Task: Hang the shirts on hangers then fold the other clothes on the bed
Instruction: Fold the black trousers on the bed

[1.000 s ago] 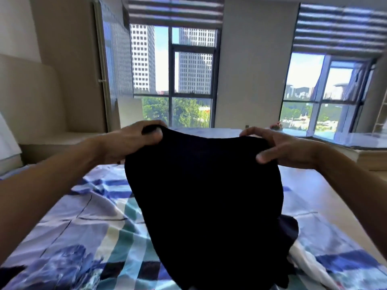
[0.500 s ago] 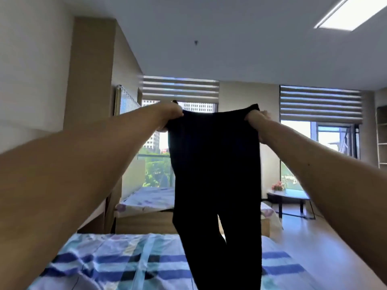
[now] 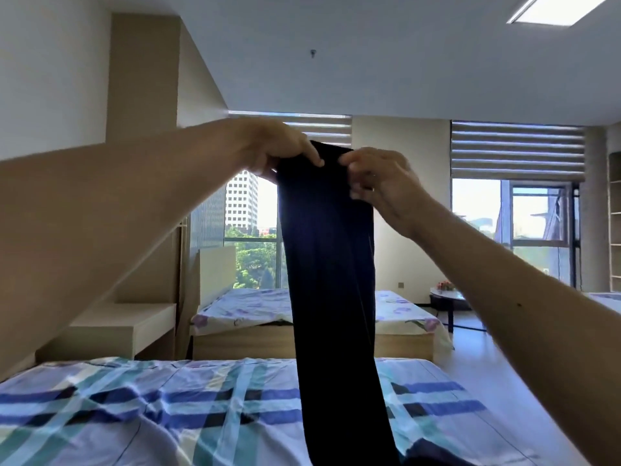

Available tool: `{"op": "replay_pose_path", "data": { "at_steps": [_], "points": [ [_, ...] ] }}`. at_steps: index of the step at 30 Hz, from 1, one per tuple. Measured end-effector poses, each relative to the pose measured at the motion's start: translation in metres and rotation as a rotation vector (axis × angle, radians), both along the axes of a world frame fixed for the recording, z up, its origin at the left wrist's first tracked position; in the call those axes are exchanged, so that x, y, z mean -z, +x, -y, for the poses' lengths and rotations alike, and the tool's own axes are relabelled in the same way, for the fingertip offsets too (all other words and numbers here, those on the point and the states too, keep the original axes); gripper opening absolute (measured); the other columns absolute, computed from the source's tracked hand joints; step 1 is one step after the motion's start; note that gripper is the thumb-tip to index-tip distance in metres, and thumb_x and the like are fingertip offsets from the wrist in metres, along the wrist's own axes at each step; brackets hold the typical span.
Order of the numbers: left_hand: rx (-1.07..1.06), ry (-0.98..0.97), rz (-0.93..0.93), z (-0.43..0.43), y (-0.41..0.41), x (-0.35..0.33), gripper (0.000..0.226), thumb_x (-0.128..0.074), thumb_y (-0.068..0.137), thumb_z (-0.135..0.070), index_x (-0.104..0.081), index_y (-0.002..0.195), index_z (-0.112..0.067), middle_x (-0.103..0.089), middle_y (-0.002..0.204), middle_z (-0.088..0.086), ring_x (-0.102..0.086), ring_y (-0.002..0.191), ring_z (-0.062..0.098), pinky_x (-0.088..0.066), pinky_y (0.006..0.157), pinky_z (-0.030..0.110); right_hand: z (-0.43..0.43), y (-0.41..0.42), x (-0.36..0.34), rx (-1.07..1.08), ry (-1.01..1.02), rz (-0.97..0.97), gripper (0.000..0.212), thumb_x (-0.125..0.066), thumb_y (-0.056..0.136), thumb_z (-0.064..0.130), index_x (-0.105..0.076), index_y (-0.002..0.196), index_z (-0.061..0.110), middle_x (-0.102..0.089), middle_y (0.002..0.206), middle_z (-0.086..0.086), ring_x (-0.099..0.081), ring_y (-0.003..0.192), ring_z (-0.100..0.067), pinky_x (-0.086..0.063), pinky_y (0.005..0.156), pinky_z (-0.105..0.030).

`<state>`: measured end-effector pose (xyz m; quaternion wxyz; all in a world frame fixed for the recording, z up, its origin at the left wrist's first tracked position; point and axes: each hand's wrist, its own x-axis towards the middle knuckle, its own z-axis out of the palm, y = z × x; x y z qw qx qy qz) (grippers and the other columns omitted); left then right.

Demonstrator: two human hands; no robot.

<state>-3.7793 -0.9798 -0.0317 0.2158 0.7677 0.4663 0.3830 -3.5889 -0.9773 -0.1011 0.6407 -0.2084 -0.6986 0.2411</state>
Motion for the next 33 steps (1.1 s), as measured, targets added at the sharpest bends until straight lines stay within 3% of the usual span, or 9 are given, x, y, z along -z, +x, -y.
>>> {"op": "replay_pose_path", "data": {
  "at_steps": [2,5,10,15,21,24,27,29,33],
  "points": [
    [0.001,0.012,0.007,-0.001,-0.003,0.005,0.005,-0.064,0.094,-0.016,-0.066,0.098,-0.015,-0.071,0.089,-0.001,-0.068,0.081,0.012,-0.059,0.067,0.023,-0.012,0.011,0.019,0.158,0.032,-0.146,0.023,-0.076,0.075,0.017,-0.065,0.094,0.023,-0.058,0.081,0.001,-0.057,0.070,-0.011,-0.045,0.065,-0.024],
    [0.049,-0.064,-0.092,-0.001,-0.007,0.012,0.017,-0.065,0.093,-0.012,-0.066,0.109,-0.009,-0.073,0.097,0.004,-0.070,0.091,0.017,-0.061,0.069,0.024,-0.031,0.015,0.054,-0.005,-0.253,-0.048,0.048,-0.082,0.076,0.017,-0.063,0.120,0.014,-0.073,0.113,-0.010,-0.073,0.100,-0.022,-0.057,0.086,-0.032],
    [-0.049,-0.116,-0.537,-0.003,0.005,0.040,0.038,-0.078,0.084,-0.025,-0.068,0.115,-0.005,-0.077,0.102,0.009,-0.074,0.093,0.025,-0.060,0.086,0.036,-0.032,0.000,0.072,0.044,-0.340,0.060,0.023,-0.070,0.088,0.004,-0.070,0.111,0.003,-0.077,0.100,-0.013,-0.074,0.089,-0.027,-0.060,0.087,-0.038],
    [-0.054,-0.025,-0.299,0.000,0.022,0.046,0.025,-0.072,0.090,-0.023,-0.068,0.107,-0.005,-0.075,0.085,0.009,-0.074,0.071,0.025,-0.062,0.066,0.034,-0.030,0.000,0.087,-0.099,-0.373,-0.025,0.032,-0.075,0.083,0.008,-0.069,0.113,0.002,-0.074,0.110,-0.019,-0.072,0.094,-0.029,-0.058,0.092,-0.040],
    [-0.120,0.039,-0.005,0.012,0.003,0.017,0.023,-0.050,0.101,-0.018,-0.059,0.082,-0.011,-0.067,0.056,0.002,-0.064,0.042,0.014,-0.051,0.041,0.021,-0.034,0.030,0.214,-0.265,-0.872,0.544,0.026,-0.059,0.090,-0.010,-0.071,0.096,0.012,-0.077,0.093,-0.001,-0.073,0.084,-0.012,-0.055,0.084,-0.024],
    [-0.253,0.059,0.033,0.006,-0.034,0.019,0.023,-0.049,0.102,-0.017,-0.055,0.081,-0.011,-0.063,0.050,0.008,-0.059,0.036,0.011,-0.046,0.036,0.018,-0.027,0.067,0.251,-0.251,-1.065,0.650,0.022,-0.078,0.081,-0.002,-0.072,0.099,0.010,-0.077,0.099,-0.004,-0.074,0.088,-0.014,-0.056,0.087,-0.029],
    [-0.376,0.025,0.031,-0.019,-0.086,0.045,0.017,-0.057,0.100,-0.019,-0.059,0.091,-0.004,-0.066,0.088,0.023,-0.069,0.060,0.016,-0.058,0.062,0.027,-0.013,0.112,0.234,-0.133,-1.084,0.558,0.082,-0.102,0.049,0.020,-0.064,0.120,0.004,-0.073,0.115,-0.018,-0.071,0.096,-0.026,-0.057,0.092,-0.037],
    [-0.379,-0.085,0.061,-0.036,-0.120,0.076,0.030,-0.062,0.097,-0.024,-0.062,0.116,-0.002,-0.069,0.109,0.023,-0.070,0.091,0.033,-0.057,0.090,0.046,-0.002,0.137,0.198,0.018,-1.020,0.568,0.080,-0.096,0.061,0.025,-0.060,0.128,0.003,-0.071,0.119,-0.021,-0.068,0.101,-0.033,-0.058,0.084,-0.036],
    [-0.254,-0.257,0.193,-0.058,-0.147,0.152,0.033,-0.069,0.093,-0.024,-0.061,0.113,0.000,-0.074,0.097,0.016,-0.073,0.080,0.029,-0.059,0.062,0.038,0.000,0.191,0.121,0.336,-0.868,0.653,0.091,-0.098,0.044,0.046,-0.070,0.115,-0.003,-0.069,0.113,-0.032,-0.068,0.093,-0.042,-0.057,0.074,-0.037]
  ]
}}
